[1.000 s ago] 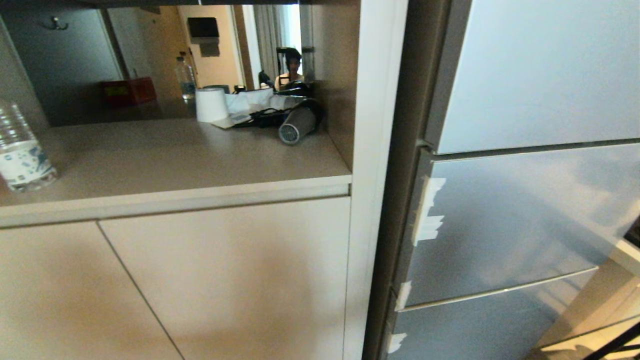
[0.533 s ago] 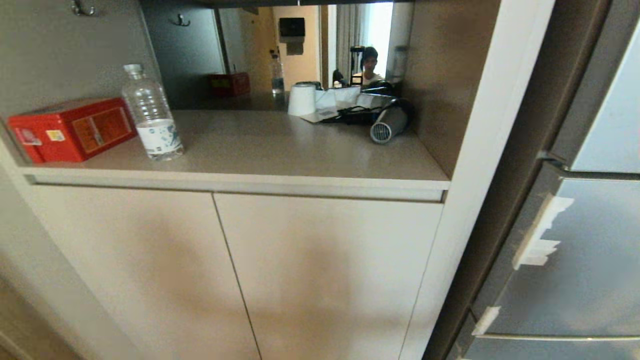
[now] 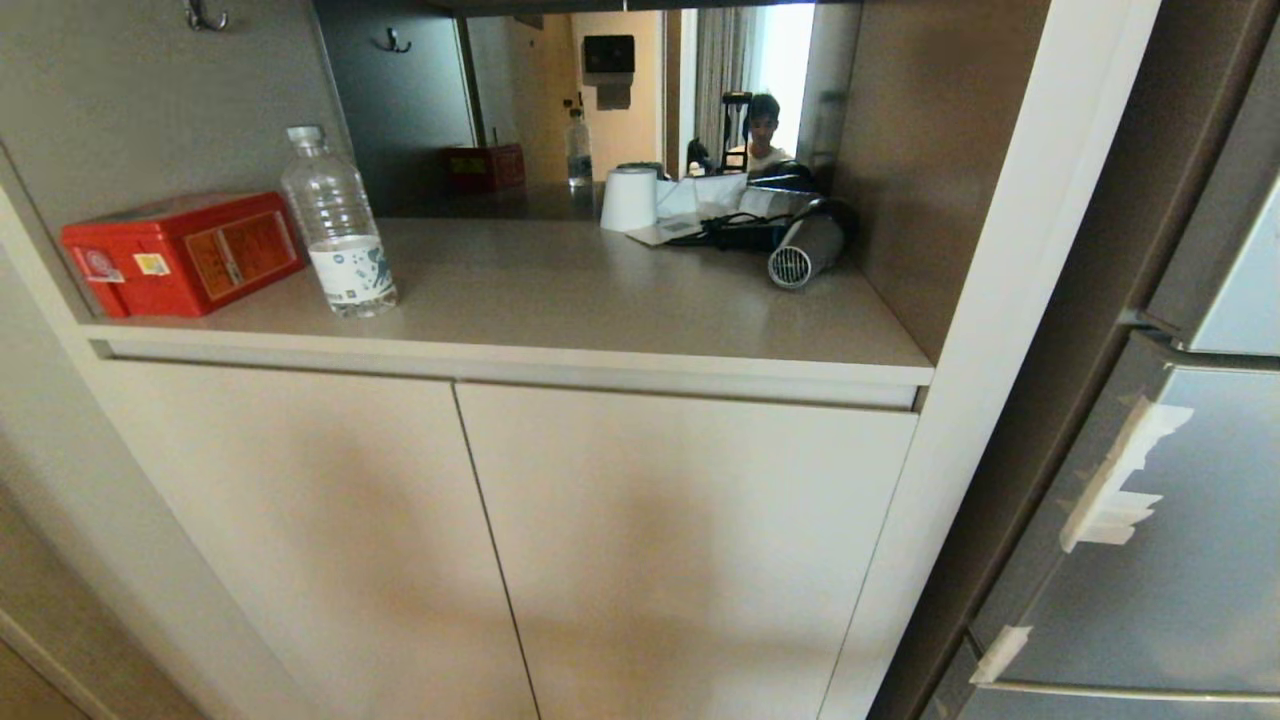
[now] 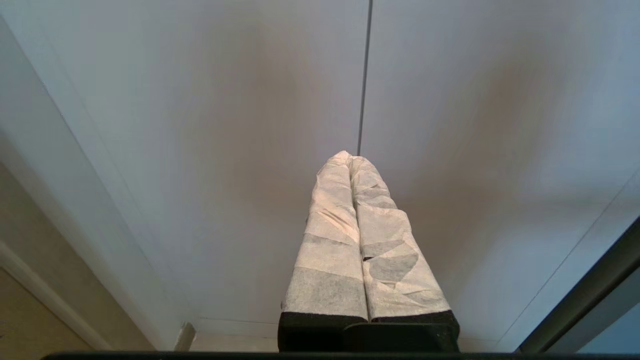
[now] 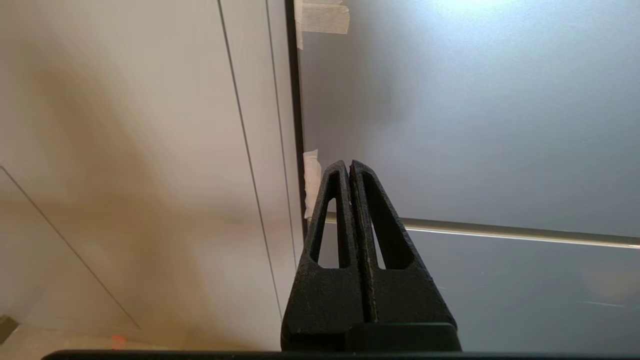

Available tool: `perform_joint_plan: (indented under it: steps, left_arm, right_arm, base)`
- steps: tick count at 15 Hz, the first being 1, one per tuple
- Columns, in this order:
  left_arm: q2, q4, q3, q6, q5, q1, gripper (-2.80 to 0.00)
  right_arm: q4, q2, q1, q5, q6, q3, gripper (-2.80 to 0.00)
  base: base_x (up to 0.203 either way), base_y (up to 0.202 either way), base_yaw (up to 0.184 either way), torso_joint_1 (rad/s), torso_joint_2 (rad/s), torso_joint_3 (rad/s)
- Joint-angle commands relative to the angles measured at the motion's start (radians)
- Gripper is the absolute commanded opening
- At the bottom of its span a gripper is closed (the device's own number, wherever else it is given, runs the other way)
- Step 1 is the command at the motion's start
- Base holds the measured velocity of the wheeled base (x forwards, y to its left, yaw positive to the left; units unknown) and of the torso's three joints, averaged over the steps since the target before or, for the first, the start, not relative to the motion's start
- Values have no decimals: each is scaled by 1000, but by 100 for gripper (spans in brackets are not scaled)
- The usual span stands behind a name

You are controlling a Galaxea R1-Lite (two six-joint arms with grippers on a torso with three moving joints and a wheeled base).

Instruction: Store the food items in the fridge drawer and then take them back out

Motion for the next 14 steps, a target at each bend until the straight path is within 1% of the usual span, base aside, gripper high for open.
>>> perform_joint_plan:
  steps: [1, 14]
  left_arm:
    - [0, 0, 0, 0, 0, 1, -280]
    - [0, 0, 0, 0, 0, 1, -280]
  right_arm:
    - [0, 1, 0, 0, 0, 0, -280]
    - [0, 1, 0, 0, 0, 0, -280]
  base:
    - [0, 0, 0, 0, 0, 0]
    - [0, 0, -4, 0, 0, 0]
